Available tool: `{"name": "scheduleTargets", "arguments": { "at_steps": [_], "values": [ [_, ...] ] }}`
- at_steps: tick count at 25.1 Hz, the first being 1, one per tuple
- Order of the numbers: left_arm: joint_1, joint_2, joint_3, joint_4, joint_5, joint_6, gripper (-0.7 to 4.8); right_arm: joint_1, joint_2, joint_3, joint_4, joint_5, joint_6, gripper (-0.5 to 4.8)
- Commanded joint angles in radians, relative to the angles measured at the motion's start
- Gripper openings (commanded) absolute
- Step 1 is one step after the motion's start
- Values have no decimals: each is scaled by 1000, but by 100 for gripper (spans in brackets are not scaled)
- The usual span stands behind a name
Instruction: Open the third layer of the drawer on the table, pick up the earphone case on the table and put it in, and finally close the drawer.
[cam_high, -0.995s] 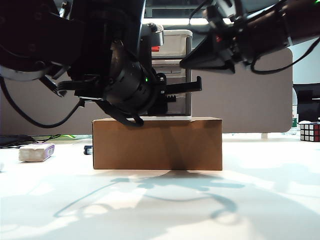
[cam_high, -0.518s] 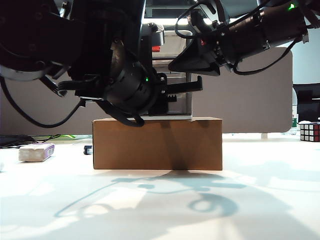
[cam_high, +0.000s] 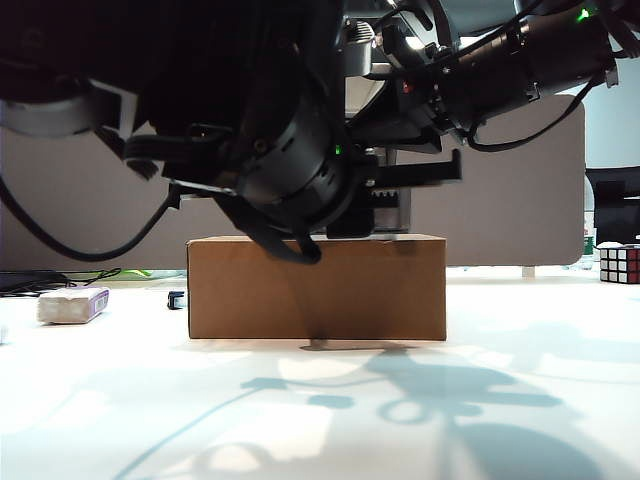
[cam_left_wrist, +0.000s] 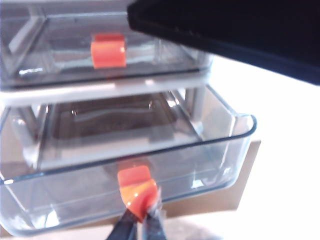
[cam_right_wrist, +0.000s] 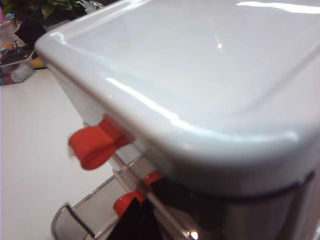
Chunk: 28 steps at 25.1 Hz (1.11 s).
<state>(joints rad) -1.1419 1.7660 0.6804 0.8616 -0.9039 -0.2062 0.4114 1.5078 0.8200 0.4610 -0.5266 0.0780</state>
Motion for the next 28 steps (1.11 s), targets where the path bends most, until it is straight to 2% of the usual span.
{"name": "scheduleTargets", "arguments": {
  "at_steps": [1,5,11,14,18,19,20,22,24,27,28],
  "values": [
    [-29,-22,-14,-66,-2,-69,-6,-1,-3,7,14,11,1,-6],
    [-53,-49,-53,-81,-11,-130,-6,-1,-3,7,11,11,0,-6],
    [-67,-82,-93,-83,-20,-142,-5,-1,-3,7,11,11,0,-6],
    [-87,-144,-94,-142,-20,-116,47,-1,-3,7,5,9,0,-6],
    [-109,-308,-95,-343,-75,-34,59,-2,-3,7,-13,8,0,-6],
    [-101,-404,-99,-496,-121,-35,60,-2,-3,7,-18,7,0,-6],
    [-82,-501,-99,-643,-127,-37,73,-2,-3,7,-23,-1,0,-6],
    [-42,-652,-113,-793,-70,-7,90,-2,-3,7,-24,-18,0,-6],
    [23,-743,-136,-828,0,34,89,-2,-3,7,-24,-18,0,-6],
    [200,-851,-154,-864,228,49,84,-2,-3,7,-25,-34,0,-6],
    [288,-880,-154,-872,353,49,76,-2,-3,7,-30,-37,0,-6]
  ]
}}
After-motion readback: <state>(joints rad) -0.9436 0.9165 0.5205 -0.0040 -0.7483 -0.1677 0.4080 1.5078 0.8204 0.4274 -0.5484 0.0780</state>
